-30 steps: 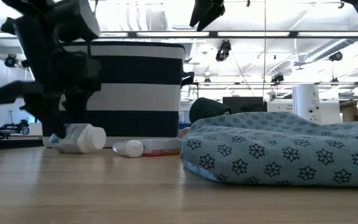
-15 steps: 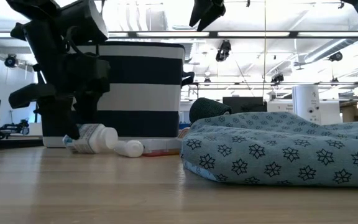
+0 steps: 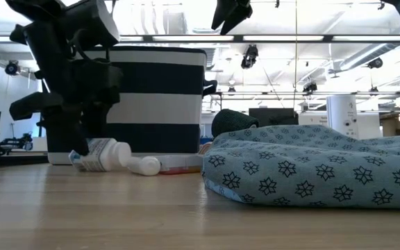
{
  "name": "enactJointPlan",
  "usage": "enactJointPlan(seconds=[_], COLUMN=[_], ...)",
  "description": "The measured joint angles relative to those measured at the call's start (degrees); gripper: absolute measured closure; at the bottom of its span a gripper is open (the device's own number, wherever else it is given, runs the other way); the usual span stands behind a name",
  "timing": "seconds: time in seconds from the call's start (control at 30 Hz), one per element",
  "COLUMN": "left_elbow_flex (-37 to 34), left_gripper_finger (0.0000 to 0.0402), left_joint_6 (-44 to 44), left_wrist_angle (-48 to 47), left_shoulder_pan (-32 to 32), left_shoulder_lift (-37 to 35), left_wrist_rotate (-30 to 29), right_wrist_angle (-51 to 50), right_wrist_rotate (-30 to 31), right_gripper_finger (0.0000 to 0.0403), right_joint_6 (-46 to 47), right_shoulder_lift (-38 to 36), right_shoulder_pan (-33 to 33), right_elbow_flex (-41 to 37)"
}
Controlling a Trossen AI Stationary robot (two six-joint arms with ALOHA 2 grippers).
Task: Pick & place medical supplies in basket/bin
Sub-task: Put the blue medicine bottle into the blue bin
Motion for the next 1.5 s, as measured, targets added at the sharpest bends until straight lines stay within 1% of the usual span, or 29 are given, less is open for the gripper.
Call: enactJointPlan(seconds=[0.27,0.5,0.63,0.8,1.0,1.13,1.23,1.37,1.5], left_elbow_flex=[-1.7,-2.6,-3.1,-3.5,-4.0,-4.4,-4.3,-2.8,0.2], left_gripper_finger=[0.0176,0.0175,0.0175,0.0175,0.0175,0.0175,0.0176,0.0178,0.0203], left_joint_6=[-4.6,-5.0,-7.0,-7.2,-8.1,-10.2,-11.3,-11.7,-11.7], left_wrist_angle=[1.6,2.8,3.6,5.9,8.5,9.4,9.1,4.4,-1.4], left_shoulder_pan=[-1.3,-1.7,-1.7,-1.6,-1.6,-1.6,-1.6,-1.7,-1.7], left_shoulder_lift=[0.0,0.0,0.0,0.0,0.1,0.1,0.1,-0.4,-1.6], left_wrist_rotate=[-1.4,-1.7,-2.4,1.0,2.6,3.4,3.4,3.5,3.0], right_wrist_angle=[0.1,0.1,0.2,0.3,0.6,0.7,1.4,3.2,5.4], right_wrist_rotate=[0.1,0.1,0.1,0.1,0.1,0.0,-0.2,-0.4,-0.5], right_gripper_finger=[0.0049,0.0050,0.0050,0.0053,0.0055,0.0053,0.0057,0.0063,0.0069], right_joint_6=[-1.0,-1.4,-1.4,-1.4,-1.1,-1.0,-0.9,-1.4,-1.8], right_shoulder_lift=[0.0,0.0,0.0,0.0,0.0,0.0,0.0,-0.3,-1.3], right_shoulder_pan=[0.0,0.0,0.0,0.0,0.0,0.0,0.2,0.6,0.7], right_elbow_flex=[0.0,-0.2,-0.3,-1.1,-3.0,-4.6,-5.1,-5.1,-5.1])
